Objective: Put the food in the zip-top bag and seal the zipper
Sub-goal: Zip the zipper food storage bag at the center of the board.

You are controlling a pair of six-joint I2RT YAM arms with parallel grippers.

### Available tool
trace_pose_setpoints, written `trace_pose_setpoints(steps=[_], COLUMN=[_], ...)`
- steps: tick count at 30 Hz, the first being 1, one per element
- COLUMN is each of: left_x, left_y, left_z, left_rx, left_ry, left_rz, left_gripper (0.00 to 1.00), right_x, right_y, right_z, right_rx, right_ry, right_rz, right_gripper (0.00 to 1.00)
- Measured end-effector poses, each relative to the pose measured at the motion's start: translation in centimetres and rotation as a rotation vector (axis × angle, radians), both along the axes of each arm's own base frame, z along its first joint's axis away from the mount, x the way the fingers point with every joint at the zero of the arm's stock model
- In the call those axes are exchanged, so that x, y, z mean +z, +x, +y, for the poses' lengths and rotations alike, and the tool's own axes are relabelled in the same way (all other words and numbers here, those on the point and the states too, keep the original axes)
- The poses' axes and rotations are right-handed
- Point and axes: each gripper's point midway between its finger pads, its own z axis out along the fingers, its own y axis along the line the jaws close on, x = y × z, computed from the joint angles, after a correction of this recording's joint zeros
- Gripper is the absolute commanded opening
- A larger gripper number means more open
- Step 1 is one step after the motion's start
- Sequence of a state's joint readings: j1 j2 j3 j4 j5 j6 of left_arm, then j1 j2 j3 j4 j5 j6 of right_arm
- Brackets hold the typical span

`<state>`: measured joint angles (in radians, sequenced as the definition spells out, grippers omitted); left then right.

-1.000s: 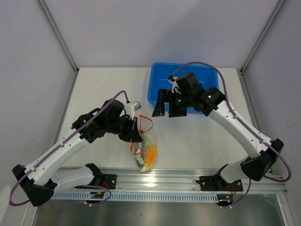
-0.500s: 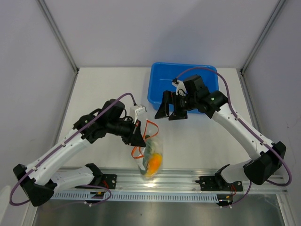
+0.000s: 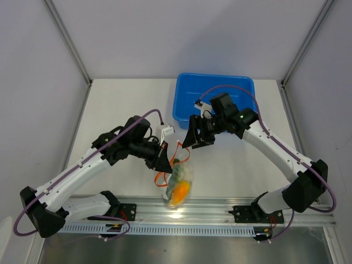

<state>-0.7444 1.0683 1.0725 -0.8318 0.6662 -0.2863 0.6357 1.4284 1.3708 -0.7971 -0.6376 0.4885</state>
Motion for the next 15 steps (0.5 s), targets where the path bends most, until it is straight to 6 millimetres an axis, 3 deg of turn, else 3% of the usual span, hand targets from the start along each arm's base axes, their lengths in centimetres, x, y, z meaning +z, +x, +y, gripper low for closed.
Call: trace_pose_setpoints(steps=[6, 11, 15], left_x=[-0.2, -0.2, -0.4], left_y=[0.0, 0.0, -0.1], left_z=[0.0, 0.0, 0.1], left_rx=[0.000, 0.001, 0.001], left_ry=[0.002, 0.003, 0.006], left_rz=[0.002, 0.002, 0.005], left_gripper=[0.01, 0.01, 0.00], right_x=[-2.0, -3.0, -3.2], right_y=[-1.0, -1.6, -1.9], right_z=[0.8, 1.7, 1.9], right_rx=[0.055, 0.095, 0.107], right_ry=[-0.062, -0.112, -0.131], right_rz=[0.049, 0.061, 0.060], right_gripper=[0.51, 0.50, 0.37])
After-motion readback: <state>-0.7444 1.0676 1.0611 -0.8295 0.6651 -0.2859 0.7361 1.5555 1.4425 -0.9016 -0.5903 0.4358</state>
